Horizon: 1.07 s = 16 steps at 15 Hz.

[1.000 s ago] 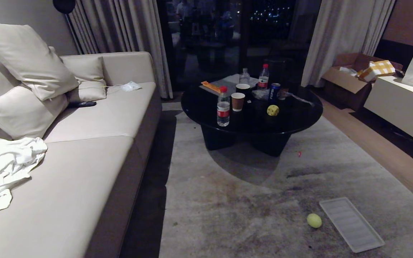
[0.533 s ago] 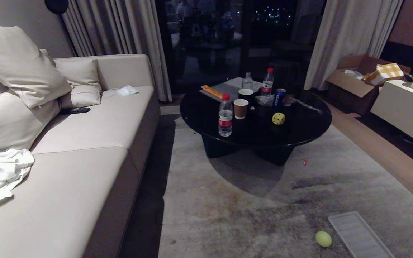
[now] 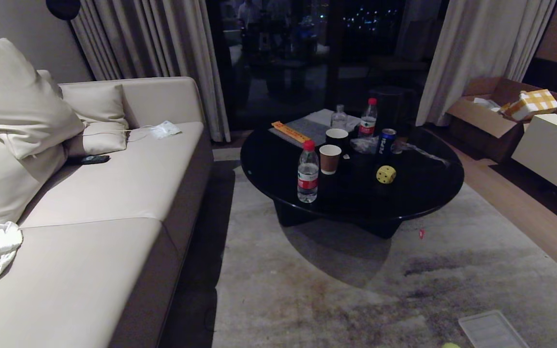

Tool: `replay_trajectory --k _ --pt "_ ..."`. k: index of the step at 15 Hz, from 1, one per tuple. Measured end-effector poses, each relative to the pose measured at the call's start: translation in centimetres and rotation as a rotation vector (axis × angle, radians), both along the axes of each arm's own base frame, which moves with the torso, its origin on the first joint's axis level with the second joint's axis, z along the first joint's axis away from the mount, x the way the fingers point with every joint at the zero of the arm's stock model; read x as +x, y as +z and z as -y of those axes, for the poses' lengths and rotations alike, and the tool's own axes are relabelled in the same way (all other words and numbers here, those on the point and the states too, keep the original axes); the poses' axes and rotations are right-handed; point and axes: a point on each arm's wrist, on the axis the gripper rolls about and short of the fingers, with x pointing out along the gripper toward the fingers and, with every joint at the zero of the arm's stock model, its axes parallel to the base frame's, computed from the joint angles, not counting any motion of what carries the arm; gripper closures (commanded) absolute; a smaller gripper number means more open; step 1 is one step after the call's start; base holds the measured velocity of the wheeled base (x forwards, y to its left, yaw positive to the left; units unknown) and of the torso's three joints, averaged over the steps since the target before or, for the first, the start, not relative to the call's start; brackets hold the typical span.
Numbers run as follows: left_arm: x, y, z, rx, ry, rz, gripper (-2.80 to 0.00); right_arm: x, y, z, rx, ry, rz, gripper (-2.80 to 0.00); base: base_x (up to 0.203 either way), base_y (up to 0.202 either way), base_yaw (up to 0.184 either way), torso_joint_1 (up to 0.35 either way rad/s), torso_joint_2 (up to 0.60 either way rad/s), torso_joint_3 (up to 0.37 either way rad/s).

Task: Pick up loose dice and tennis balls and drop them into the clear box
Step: Pick up the ball on the floor

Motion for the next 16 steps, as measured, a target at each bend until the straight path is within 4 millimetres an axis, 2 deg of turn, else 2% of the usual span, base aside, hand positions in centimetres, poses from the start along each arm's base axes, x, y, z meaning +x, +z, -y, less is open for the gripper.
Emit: replay_trajectory --k 2,10,16 --pt "0.0 0.0 0.0 0.002 -0.001 0.0 0.0 0.0 0.0 0.0 0.0 0.0 0.0 0.0 0.153 0.0 0.0 0.002 0.0 0.003" --pt "0.0 0.0 0.0 0.0 0.0 0.0 0.0 0.0 0.0 0.0 0.001 0.0 0.0 0.0 0.0 0.0 0.0 0.0 0.0 0.0" --pt "0.0 0.0 0.0 0.0 0.0 0.0 0.0 0.0 0.0 0.0 0.001 0.0 0.0 0.0 -0.002 0.007 -0.142 0.003 0.0 0.003"
